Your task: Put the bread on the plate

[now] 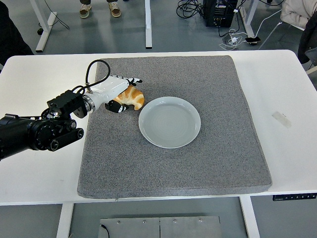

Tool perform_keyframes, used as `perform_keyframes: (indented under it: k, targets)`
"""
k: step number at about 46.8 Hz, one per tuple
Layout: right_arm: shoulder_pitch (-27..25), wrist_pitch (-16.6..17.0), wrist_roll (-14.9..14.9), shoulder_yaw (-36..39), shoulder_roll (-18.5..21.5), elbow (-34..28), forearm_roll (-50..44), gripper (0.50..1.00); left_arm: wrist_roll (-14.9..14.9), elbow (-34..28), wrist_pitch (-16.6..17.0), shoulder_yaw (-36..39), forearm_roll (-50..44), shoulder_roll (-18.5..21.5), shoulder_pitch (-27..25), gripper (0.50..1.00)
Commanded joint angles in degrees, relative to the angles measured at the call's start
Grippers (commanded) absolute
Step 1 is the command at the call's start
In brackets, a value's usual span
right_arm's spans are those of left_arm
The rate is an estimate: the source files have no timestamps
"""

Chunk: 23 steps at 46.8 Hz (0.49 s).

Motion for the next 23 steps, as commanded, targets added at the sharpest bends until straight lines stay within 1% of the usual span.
perform_keyframes:
  k: [1,10,11,21,23]
  targets:
    - [0.01,0.00,0.00,0.00,0.00,-0.01,0.00,1.000,-0.03,0.87,0.00,0.01,0.08,-0.13,0.31,0.805]
    - [0.01,0.00,0.00,0.00,0.00,-0.01,0.00,1.000,-0.47,1.32,-0.18,0.09,0.08,-0.65,0.66,0.805]
    - [0.01,0.00,0.00,0.00,0.00,-0.01,0.00,1.000,-0.56,1.32,-0.18,0.09,0.08,-0.65,0.66,0.799]
    - [0.01,0.00,0.00,0.00,0.00,-0.01,0.00,1.000,-0.56,1.32,-0.27,0.09,0.17,-0.48,0.57,0.646]
    - [0.01,0.00,0.00,0.00,0.00,-0.01,0.00,1.000,-0.56,1.32,-0.27,0.01,0.17,-0.39,0.57,0.627]
